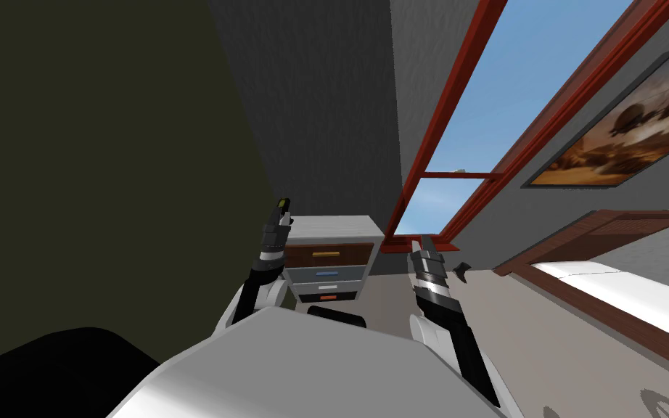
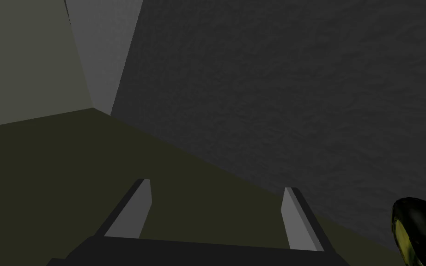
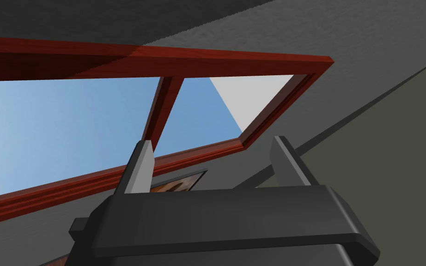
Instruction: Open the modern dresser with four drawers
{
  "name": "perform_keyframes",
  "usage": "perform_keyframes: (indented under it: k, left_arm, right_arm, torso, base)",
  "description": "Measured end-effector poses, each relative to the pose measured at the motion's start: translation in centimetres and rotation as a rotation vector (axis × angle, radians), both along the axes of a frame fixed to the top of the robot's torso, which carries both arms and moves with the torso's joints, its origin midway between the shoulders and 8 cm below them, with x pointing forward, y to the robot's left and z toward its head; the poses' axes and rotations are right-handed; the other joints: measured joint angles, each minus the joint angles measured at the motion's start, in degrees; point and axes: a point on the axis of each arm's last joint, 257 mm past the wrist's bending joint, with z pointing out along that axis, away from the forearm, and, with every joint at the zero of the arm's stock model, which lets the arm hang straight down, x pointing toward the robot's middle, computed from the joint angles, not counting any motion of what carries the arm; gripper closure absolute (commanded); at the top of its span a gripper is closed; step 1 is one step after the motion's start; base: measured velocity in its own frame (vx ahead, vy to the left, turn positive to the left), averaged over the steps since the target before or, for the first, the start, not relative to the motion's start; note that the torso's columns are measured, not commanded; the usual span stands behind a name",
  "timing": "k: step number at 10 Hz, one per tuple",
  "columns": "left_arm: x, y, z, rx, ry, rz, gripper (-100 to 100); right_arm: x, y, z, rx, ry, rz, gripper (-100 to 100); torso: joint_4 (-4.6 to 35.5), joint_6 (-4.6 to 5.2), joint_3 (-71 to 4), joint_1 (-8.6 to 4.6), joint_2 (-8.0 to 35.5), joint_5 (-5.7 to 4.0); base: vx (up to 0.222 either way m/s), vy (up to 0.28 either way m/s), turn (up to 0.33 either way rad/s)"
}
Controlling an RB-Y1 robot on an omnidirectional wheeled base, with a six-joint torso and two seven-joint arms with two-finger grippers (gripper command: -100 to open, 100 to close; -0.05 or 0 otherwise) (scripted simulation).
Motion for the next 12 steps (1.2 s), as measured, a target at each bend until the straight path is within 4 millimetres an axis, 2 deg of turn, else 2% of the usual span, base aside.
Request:
perform_keyframes:
  k: [2,9,10,12]
  left_arm:
    - [0.0,0.0,0.0,0.0,0.0,0.0,0]
    - [-0.01,0.0,0.01,0.0,0.0,0.0,0]
    - [-0.01,0.0,0.01,0.0,0.0,0.0,-100]
    - [0.44,-0.42,-0.89,0.03,0.019,-0.015,-100]
  right_arm:
    - [0.0,0.0,0.0,0.0,0.0,0.0,0]
    - [-0.01,0.0,0.02,0.0,0.0,0.0,0]
    - [-0.01,0.0,0.02,0.0,0.0,0.0,0]
    - [0.0,0.0,-0.01,0.0,0.0,0.0,0]
  torso:
    - [6.0,0.0,-12.0,0.0,5.97,0.0]
    - [35.37,0.0,-70.73,0.0,35.39,0.0]
    - [39.6,0.0,-79.19,0.0,39.62,0.0]
    - [42.05,0.0,-84.26,-0.01,42.08,0.0]
  base:
    - [0.0,0.0,0.0]
    - [0.0,0.0,0.0]
    - [0.007,-0.004,0.005]
    - [0.002,-0.013,0.007]
